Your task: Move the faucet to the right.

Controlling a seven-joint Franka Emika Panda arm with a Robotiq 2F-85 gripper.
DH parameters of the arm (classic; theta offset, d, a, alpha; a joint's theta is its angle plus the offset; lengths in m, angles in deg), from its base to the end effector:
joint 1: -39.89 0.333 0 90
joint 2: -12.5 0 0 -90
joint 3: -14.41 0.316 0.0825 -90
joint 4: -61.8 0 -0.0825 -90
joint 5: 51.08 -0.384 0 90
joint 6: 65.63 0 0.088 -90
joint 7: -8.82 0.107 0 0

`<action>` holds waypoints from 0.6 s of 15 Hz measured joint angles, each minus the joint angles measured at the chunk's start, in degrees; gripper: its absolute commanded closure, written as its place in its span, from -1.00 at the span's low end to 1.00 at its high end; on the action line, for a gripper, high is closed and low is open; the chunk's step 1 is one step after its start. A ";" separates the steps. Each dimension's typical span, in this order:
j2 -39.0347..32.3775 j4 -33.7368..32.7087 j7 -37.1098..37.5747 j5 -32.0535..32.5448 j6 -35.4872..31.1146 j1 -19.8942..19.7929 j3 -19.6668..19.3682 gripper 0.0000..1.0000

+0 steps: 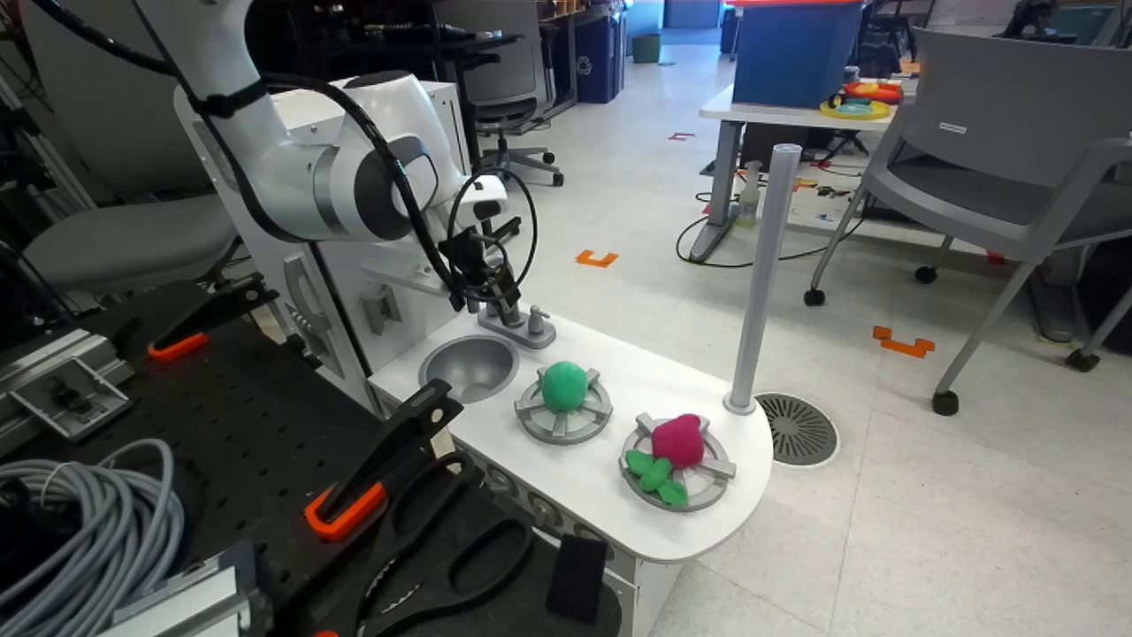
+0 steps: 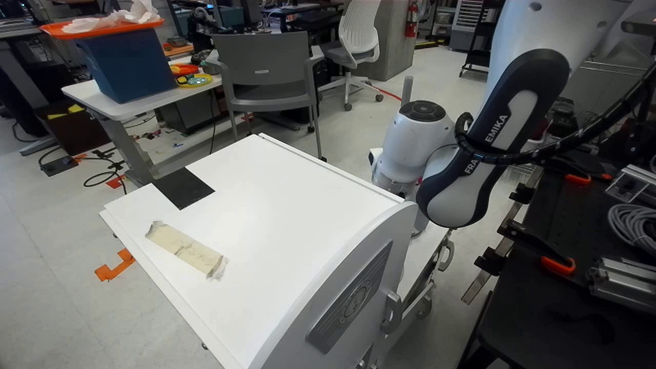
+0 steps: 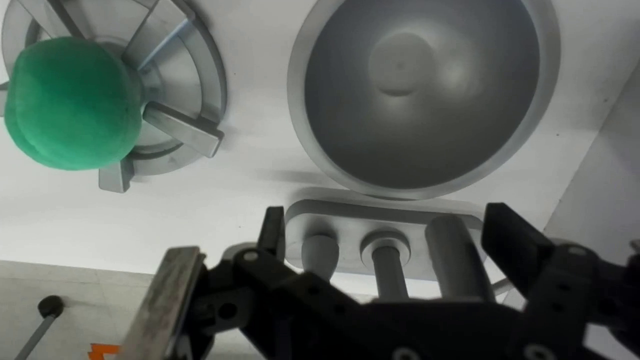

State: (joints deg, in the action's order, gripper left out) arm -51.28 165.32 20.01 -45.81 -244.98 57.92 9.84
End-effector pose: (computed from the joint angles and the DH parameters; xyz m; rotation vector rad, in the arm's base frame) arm 0.5756 0.1454 -0.0431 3.0788 0.2833 0.3437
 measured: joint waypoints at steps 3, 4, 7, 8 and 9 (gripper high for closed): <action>-0.11 -0.68 -0.74 0.00 -0.83 0.23 -0.47 -1.00; 0.02 -0.70 -0.92 0.00 -1.04 0.21 -0.80 -1.00; 0.64 -0.34 -1.06 -0.19 -1.36 0.00 -2.12 -1.00; 0.96 -0.06 -1.06 -0.56 -1.36 -0.23 -2.77 -1.00; 1.28 0.19 -1.06 -1.18 -1.31 -0.58 -3.56 -1.00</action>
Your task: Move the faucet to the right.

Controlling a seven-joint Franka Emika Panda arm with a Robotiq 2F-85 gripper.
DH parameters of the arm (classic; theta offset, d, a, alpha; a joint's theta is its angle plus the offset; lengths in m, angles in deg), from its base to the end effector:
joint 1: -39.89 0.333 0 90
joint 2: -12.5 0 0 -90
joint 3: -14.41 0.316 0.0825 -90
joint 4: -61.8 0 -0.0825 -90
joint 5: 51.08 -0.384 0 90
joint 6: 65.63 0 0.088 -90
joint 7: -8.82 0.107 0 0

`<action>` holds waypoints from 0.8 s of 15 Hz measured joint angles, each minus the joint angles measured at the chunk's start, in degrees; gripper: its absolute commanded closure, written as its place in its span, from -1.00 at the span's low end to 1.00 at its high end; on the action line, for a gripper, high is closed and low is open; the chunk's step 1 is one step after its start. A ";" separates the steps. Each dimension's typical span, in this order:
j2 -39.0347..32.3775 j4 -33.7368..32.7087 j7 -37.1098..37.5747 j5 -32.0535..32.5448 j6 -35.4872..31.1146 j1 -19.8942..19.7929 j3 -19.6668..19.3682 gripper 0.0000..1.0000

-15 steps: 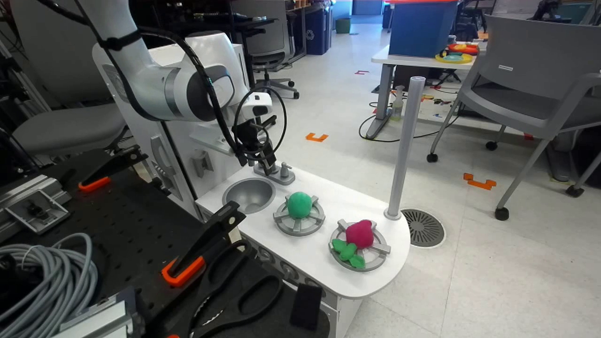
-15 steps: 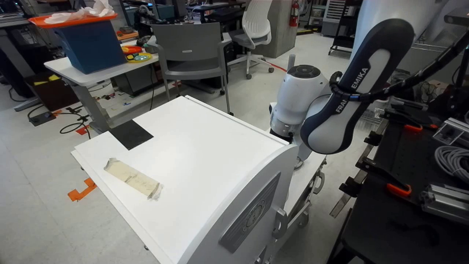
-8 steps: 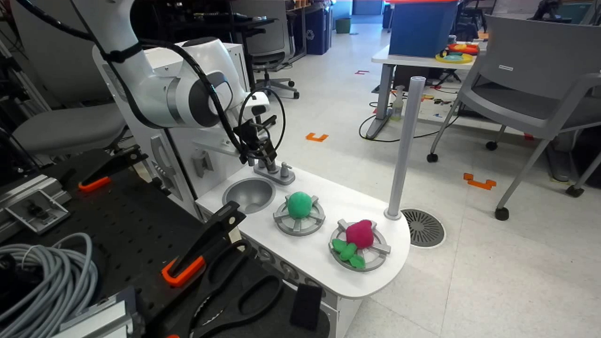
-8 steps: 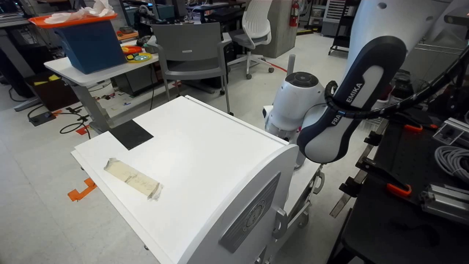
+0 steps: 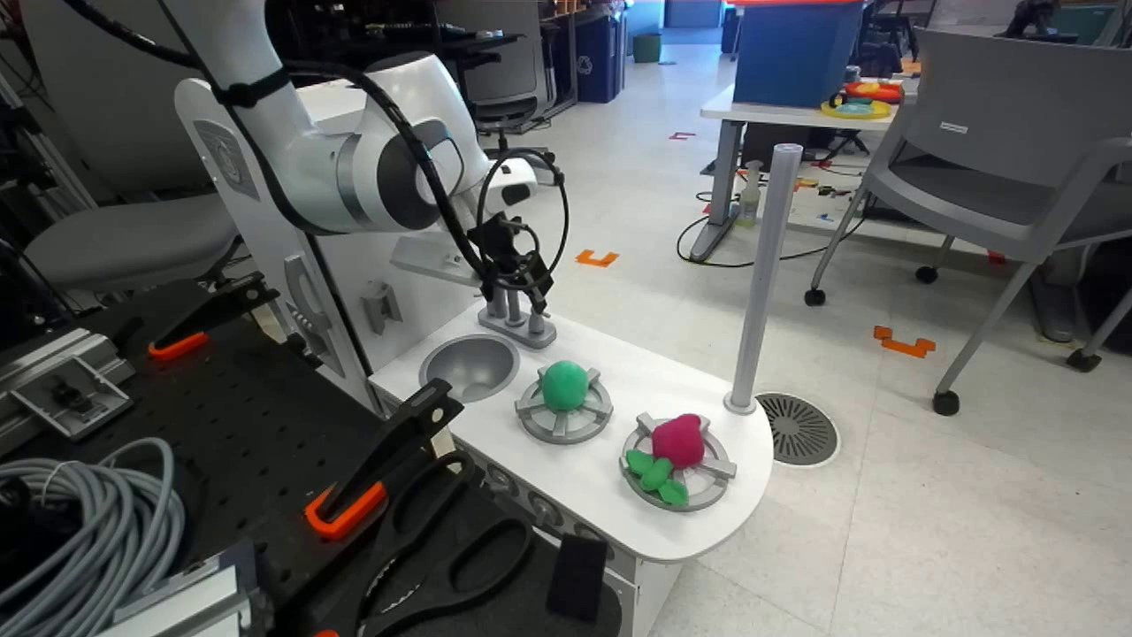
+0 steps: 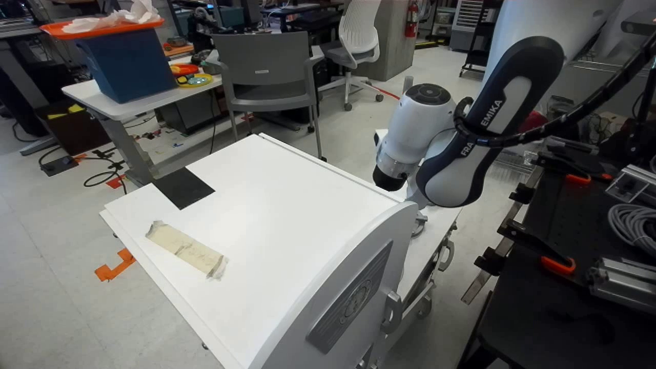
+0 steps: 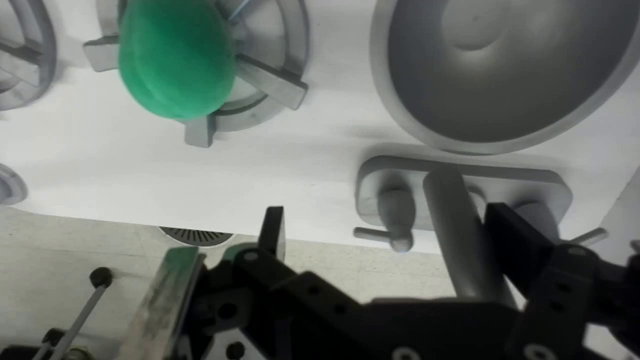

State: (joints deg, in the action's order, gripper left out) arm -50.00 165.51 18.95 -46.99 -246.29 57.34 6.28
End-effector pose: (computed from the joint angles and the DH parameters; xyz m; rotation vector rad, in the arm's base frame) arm 0.5953 0.1049 -0.0247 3.0261 0.2268 0.4178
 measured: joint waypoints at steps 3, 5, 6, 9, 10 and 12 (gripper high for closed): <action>1.62 0.32 0.14 -2.19 2.06 -1.55 -3.55 -1.00; 2.84 -0.39 0.57 -3.49 4.45 -2.74 -6.95 -1.00; 3.27 -1.30 1.07 -3.81 5.93 -3.48 -8.51 -1.00; 5.29 -4.01 2.97 -4.11 15.52 -5.53 -10.82 -1.00; 6.54 -4.38 3.08 -4.11 20.10 -6.07 -10.72 -1.00; 10.12 -4.14 2.52 -3.93 29.30 -7.30 -9.23 -1.00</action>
